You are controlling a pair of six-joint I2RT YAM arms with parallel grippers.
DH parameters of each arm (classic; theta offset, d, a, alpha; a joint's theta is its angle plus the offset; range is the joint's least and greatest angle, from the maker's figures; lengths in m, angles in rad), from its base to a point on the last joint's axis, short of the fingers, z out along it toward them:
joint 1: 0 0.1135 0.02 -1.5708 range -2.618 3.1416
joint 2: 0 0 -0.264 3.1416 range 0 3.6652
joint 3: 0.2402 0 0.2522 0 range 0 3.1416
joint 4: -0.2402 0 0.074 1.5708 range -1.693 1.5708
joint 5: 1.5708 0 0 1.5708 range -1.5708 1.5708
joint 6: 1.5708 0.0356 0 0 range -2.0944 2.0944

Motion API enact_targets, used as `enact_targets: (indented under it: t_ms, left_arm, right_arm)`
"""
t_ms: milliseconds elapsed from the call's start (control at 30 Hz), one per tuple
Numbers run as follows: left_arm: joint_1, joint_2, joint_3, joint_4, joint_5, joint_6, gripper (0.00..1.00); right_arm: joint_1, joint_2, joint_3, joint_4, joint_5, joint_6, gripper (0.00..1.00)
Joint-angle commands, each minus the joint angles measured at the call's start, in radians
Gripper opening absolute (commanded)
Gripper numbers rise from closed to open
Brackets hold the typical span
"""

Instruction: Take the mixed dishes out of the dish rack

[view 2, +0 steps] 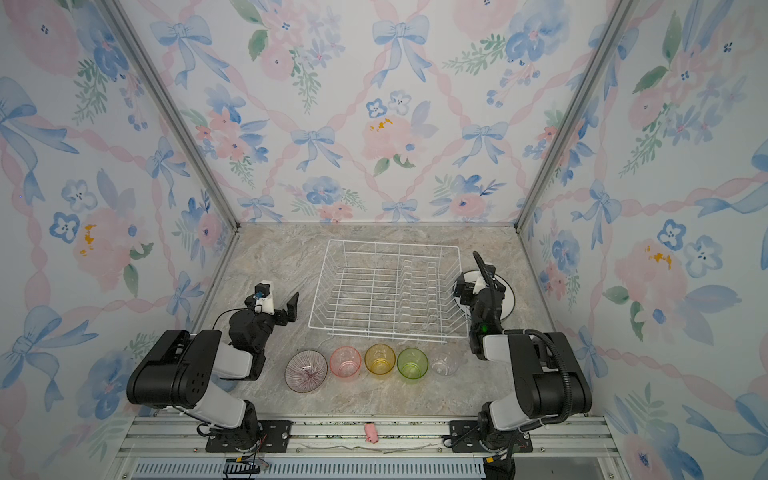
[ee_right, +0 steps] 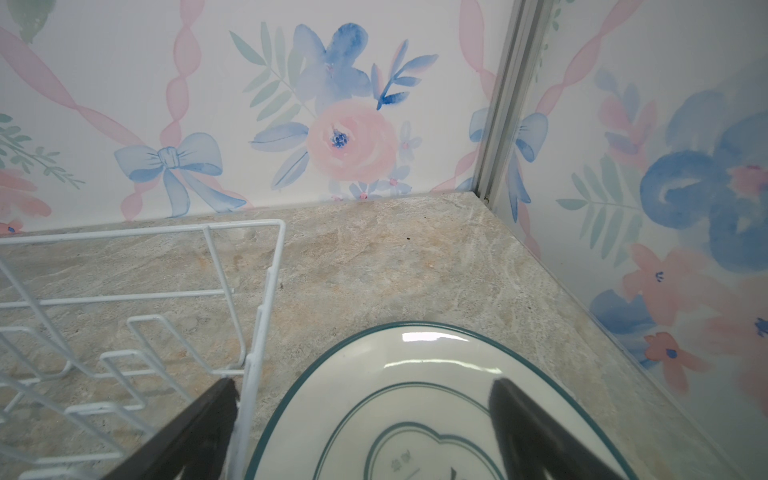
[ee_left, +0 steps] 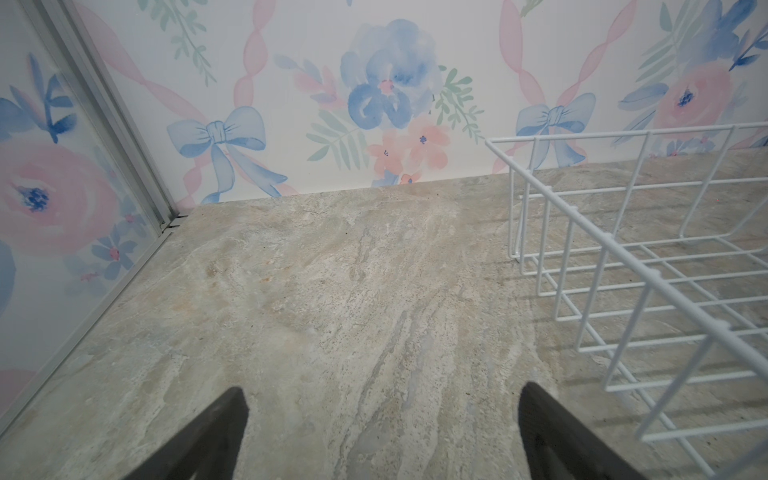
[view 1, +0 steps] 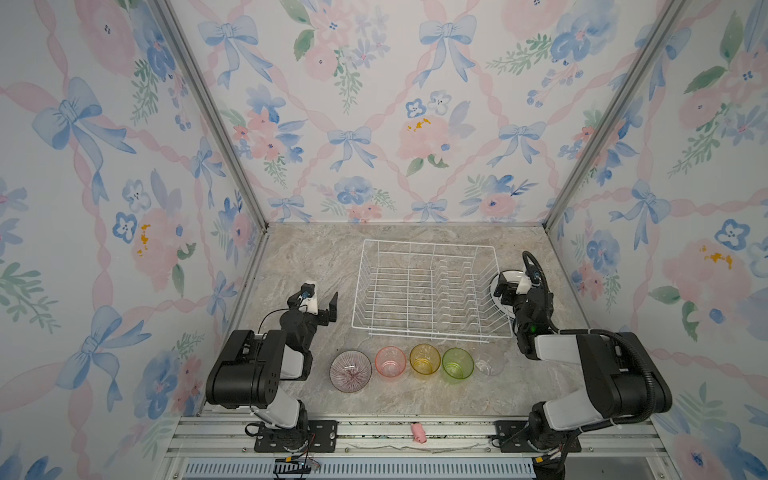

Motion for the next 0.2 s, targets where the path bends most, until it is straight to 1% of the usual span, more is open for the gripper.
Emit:
enact_targets:
  t_ms: [0,167]
  left_arm:
    - [-0.006,0.006,0.016,-0.013,0.0,0.016,0.98]
    - [-0.006,0.006,0.028,-0.035,-0.037,0.004,0.98]
  right_arm:
    - [0.01,0.033,-0.005,-0.109,0.028,-0.039,0.97]
    - [0.01,0.033,-0.006,-0.108,0.029,-0.038,0.97]
